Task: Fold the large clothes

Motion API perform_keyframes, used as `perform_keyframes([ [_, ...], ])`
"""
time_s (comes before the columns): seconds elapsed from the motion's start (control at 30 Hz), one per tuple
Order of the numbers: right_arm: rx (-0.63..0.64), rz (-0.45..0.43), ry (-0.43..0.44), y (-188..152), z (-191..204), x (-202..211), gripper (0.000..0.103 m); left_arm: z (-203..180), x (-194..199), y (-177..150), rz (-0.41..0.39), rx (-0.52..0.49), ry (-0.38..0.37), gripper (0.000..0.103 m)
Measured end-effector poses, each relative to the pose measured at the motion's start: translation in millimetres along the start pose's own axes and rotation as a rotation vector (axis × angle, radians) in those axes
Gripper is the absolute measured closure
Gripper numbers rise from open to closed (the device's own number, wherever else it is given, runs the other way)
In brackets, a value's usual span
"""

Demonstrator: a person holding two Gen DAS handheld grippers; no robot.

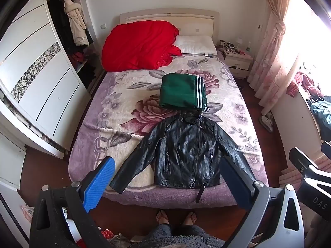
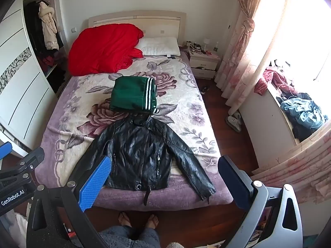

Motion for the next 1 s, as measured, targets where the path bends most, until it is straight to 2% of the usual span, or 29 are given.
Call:
perform_keyframes([
  [1.0,0.015,-0.014,0.014,13.5,11.8,8.3,0.000,8.8,12.9,18.1,-0.011,0.007,-0.021,0.000],
])
Point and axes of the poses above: each gripper's, at about its wrist camera, not at the fingertips, and x roughly against the way its jaws point, z to its left, y to its top, the point moved 2 cm from there along -x, roughly the way its jaws point, and after that the axes turned 13 degrees about z, right-handed, at the moved point
